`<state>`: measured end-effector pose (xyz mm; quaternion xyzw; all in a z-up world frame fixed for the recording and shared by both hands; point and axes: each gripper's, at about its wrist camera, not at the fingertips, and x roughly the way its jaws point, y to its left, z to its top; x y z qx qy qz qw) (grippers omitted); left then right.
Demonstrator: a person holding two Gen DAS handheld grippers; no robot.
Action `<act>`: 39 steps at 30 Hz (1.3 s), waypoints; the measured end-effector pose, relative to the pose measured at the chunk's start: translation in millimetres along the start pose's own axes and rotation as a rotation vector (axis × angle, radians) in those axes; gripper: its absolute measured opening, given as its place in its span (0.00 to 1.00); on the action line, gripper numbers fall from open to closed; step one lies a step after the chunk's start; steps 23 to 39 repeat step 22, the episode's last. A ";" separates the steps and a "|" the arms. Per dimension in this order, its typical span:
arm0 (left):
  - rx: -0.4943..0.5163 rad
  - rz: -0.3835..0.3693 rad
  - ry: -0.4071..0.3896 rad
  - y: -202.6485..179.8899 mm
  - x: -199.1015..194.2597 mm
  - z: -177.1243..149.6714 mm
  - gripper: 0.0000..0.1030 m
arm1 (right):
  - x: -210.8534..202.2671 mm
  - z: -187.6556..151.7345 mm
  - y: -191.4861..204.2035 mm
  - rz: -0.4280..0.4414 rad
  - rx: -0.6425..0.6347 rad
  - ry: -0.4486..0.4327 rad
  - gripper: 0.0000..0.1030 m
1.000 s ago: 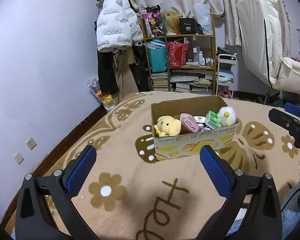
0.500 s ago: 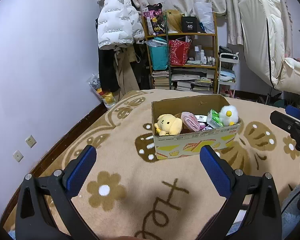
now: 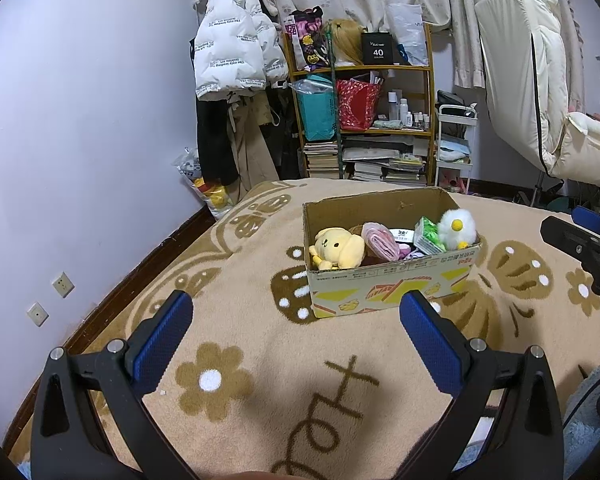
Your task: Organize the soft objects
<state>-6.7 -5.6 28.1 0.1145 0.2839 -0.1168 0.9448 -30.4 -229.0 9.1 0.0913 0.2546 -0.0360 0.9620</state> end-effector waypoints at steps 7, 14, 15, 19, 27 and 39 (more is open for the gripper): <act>0.003 -0.005 -0.002 -0.6 -1.4 -0.9 0.99 | -0.8 -0.1 0.3 0.002 0.000 0.001 1.00; 0.007 -0.001 -0.005 -0.2 -2.4 -2.0 0.99 | -0.6 0.1 -0.3 0.002 -0.001 0.001 1.00; 0.007 -0.002 -0.006 0.1 -3.2 -2.1 0.99 | -0.4 0.0 -0.3 0.000 -0.001 0.000 1.00; 0.015 0.004 -0.008 -0.4 -4.5 -2.6 0.99 | -0.6 0.0 0.9 -0.001 -0.001 0.001 1.00; 0.019 0.003 0.001 -0.3 -3.1 -3.0 0.99 | 0.0 -0.4 1.5 -0.002 -0.001 0.003 1.00; 0.019 0.003 0.001 -0.3 -3.1 -3.0 0.99 | 0.0 -0.4 1.5 -0.002 -0.001 0.003 1.00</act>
